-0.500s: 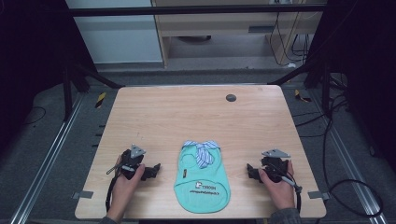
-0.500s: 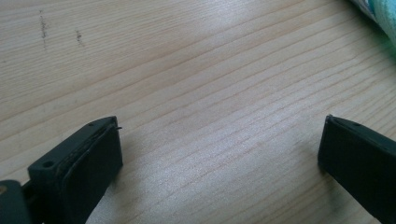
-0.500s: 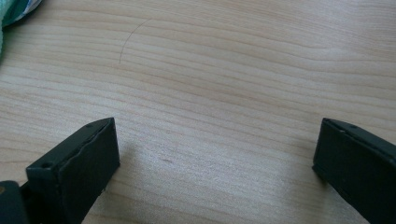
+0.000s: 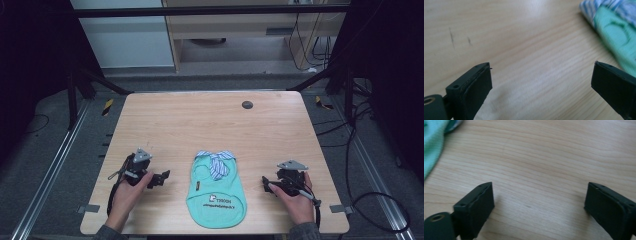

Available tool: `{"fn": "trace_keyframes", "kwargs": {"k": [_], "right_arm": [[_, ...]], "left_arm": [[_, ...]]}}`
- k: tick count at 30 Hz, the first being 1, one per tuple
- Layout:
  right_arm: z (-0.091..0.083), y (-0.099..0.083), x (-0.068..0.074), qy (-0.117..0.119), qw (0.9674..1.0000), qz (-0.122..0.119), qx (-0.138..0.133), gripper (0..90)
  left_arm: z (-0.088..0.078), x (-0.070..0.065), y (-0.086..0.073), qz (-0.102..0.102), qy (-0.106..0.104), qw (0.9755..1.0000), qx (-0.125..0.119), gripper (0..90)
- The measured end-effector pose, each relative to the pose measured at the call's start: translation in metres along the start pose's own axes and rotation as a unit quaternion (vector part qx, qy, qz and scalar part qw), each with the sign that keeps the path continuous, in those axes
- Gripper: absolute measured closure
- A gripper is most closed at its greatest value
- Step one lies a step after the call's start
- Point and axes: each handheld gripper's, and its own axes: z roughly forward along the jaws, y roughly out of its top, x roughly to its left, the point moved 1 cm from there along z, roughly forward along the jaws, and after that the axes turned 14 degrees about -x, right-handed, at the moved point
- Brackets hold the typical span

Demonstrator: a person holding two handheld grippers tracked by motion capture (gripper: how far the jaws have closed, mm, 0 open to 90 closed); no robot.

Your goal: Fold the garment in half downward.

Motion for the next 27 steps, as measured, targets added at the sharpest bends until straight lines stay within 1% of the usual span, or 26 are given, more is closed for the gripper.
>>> {"fn": "trace_keyframes", "kwargs": {"k": [1, 2, 3, 4, 5, 6, 7, 8, 9, 10, 11, 12, 13, 14, 15, 16, 17, 18, 19, 20, 21, 22, 23, 24, 26, 27], "right_arm": [[0.001, 0.005, 0.004, 0.008, 1.0, 0.0, -0.003, 11.9], [0.001, 0.005, 0.004, 0.008, 1.0, 0.0, -0.003, 11.9], [0.001, 0.012, 0.009, 0.012, 0.9999, 0.002, -0.008, 18.2], [0.001, 0.012, 0.009, 0.012, 0.9999, 0.002, -0.008, 18.2], [0.001, 0.022, 0.015, 0.02, 0.9998, 0.003, -0.01, 22.3], [0.001, 0.022, 0.015, 0.02, 0.9998, 0.003, -0.01, 22.3], [-0.001, 0.033, 0.021, 0.02, 0.9996, -0.006, -0.018, 29.3], [-0.001, 0.033, 0.021, 0.02, 0.9996, -0.006, -0.018, 29.3], [-0.003, 0.044, 0.026, 0.028, 0.9993, -0.008, -0.025, 32.8], [-0.003, 0.048, 0.028, 0.032, 0.9992, -0.007, -0.024, 33.8], [-0.003, 0.052, 0.03, 0.037, 0.999, -0.007, -0.022, 35.0], [-0.002, 0.056, 0.033, 0.041, 0.9989, -0.01, -0.02, 35.9], [-0.002, 0.056, 0.033, 0.041, 0.9989, -0.01, -0.02, 35.9], [0.004, 0.064, 0.038, 0.047, 0.9985, -0.023, -0.015, 37.1], [0.008, 0.068, 0.04, 0.053, 0.9983, -0.022, -0.012, 38.2], [0.008, 0.068, 0.04, 0.053, 0.9983, -0.022, -0.012, 38.2], [0.018, 0.081, 0.045, 0.065, 0.9974, -0.029, -0.01, 40.2], [0.018, 0.081, 0.045, 0.065, 0.9974, -0.029, -0.01, 40.2], [0.026, 0.093, 0.048, 0.074, 0.9967, -0.032, -0.012, 42.3], [0.026, 0.093, 0.048, 0.074, 0.9967, -0.032, -0.012, 42.3], [0.032, 0.103, 0.05, 0.086, 0.9957, -0.031, -0.011, 47.2], [0.032, 0.103, 0.05, 0.086, 0.9957, -0.031, -0.011, 47.2], [0.036, 0.112, 0.049, 0.097, 0.9949, -0.026, -0.009, 49.7], [0.038, 0.115, 0.048, 0.097, 0.9949, -0.027, -0.009, 51.1], [0.041, 0.121, 0.048, 0.109, 0.9938, -0.023, -0.008, 56.6], [0.043, 0.122, 0.049, 0.113, 0.9932, -0.028, -0.004, 58.0]], "left_arm": [[0.001, 0.002, 0.013, 0.01, -0.001, 1.0, 0.002, 3.2], [0.001, 0.002, 0.013, 0.01, -0.001, 1.0, 0.002, 3.4], [0.003, 0.003, 0.027, 0.012, -0.012, 0.9998, 0.006, 3.5], [0.003, 0.003, 0.027, 0.012, -0.012, 0.9998, 0.006, 3.6], [0.006, 0.003, 0.04, 0.02, -0.018, 0.9996, 0.008, 3.8], [0.006, 0.003, 0.04, 0.02, -0.018, 0.9996, 0.008, 4.2], [0.011, 0.002, 0.051, 0.035, -0.022, 0.9991, 0.013, 4.3], [0.011, 0.002, 0.051, 0.035, -0.022, 0.9991, 0.013, 4.4], [0.016, 0.002, 0.057, 0.034, -0.03, 0.9989, 0.015, 4.8], [0.016, 0.002, 0.057, 0.034, -0.03, 0.9989, 0.015, 5.0], [0.024, 0.002, 0.061, 0.038, -0.033, 0.9986, 0.018, 5.2], [0.024, 0.002, 0.061, 0.038, -0.033, 0.9986, 0.018, 5.6], [0.029, 0.001, 0.062, 0.046, -0.033, 0.9981, 0.023, 6.1], [0.033, -0.001, 0.062, 0.049, -0.036, 0.9978, 0.029, 6.3], [0.043, -0.004, 0.062, 0.045, -0.035, 0.998, 0.027, 7.4], [0.043, -0.004, 0.062, 0.045, -0.035, 0.998, 0.027, 8.5], [0.048, -0.006, 0.062, 0.04, -0.036, 0.9981, 0.03, 8.4], [0.052, -0.008, 0.062, 0.036, -0.038, 0.9981, 0.033, 8.4], [0.059, -0.014, 0.062, 0.027, -0.049, 0.9979, 0.034, 9.7], [0.059, -0.014, 0.062, 0.027, -0.049, 0.9979, 0.034, 10.4], [0.062, -0.017, 0.064, 0.03, -0.045, 0.9977, 0.041, 11.5], [0.064, -0.019, 0.065, 0.035, -0.042, 0.9975, 0.044, 11.5], [0.067, -0.025, 0.067, 0.042, -0.038, 0.9971, 0.051, 12.5], [0.068, -0.029, 0.069, 0.047, -0.037, 0.9969, 0.051, 13.7], [0.068, -0.034, 0.072, 0.056, -0.038, 0.9961, 0.056, 16.2], [0.069, -0.035, 0.073, 0.059, -0.039, 0.9956, 0.062, 17.3]]}}
